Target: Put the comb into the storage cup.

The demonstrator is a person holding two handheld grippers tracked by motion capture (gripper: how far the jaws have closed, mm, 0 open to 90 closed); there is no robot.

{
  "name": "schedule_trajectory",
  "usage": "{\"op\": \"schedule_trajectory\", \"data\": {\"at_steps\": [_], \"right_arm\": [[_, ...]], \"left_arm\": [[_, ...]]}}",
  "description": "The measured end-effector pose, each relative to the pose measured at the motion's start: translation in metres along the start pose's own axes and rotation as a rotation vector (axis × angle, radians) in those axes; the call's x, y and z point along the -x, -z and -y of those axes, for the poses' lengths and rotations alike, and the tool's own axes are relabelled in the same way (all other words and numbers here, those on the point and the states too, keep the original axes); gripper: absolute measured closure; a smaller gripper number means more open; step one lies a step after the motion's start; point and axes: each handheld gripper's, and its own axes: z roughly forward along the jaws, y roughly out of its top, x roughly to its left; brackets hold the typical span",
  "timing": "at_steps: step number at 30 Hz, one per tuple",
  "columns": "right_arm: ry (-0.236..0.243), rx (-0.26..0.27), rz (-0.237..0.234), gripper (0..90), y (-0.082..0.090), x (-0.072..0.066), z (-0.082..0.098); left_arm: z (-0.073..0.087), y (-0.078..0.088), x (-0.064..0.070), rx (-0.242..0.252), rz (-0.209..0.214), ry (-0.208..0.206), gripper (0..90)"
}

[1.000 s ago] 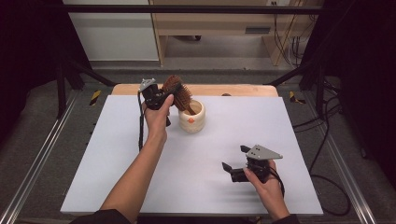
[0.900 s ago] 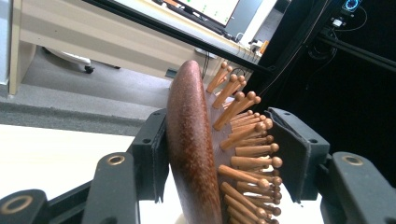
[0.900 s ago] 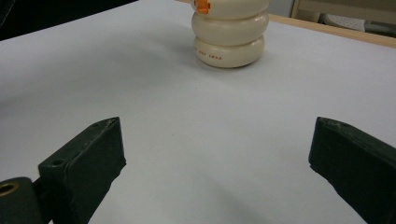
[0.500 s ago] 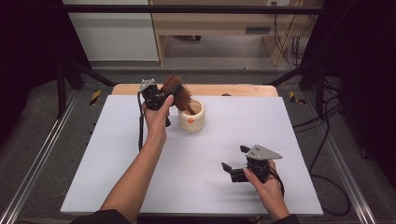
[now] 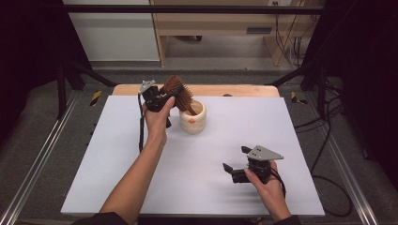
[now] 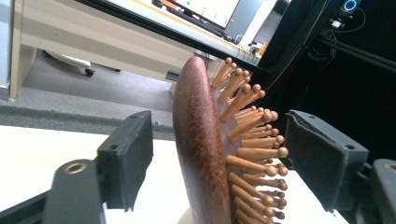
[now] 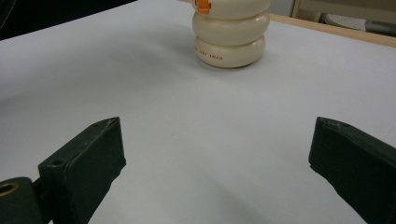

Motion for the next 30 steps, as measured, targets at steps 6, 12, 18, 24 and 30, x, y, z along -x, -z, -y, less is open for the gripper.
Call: {"op": "schedule_trajectory", "data": {"at_steps": [6, 12, 18, 24, 30], "right_arm": [[-0.007, 0.003, -0.002, 4.1, 0.000, 0.000, 0.000], [-0.007, 0.003, -0.006, 4.1, -0.001, 0.000, 0.000], [-0.007, 0.005, -0.010, 4.0, -0.001, 0.000, 0.000], [-0.010, 0.006, -0.010, 4.0, -0.001, 0.001, 0.001], [-0.005, 0.006, -0.011, 4.1, 0.000, 0.000, 0.001]], "left_arm": [[0.001, 0.004, 0.003, -0.007, -0.014, -0.009, 14.1], [0.001, 0.007, 0.007, -0.022, -0.015, -0.039, 6.0], [0.006, 0.013, 0.009, -0.029, -0.025, -0.061, 3.9], [0.007, 0.015, 0.013, -0.026, -0.026, -0.077, 4.0], [0.005, 0.018, 0.016, -0.016, -0.028, -0.085, 4.0]]}}
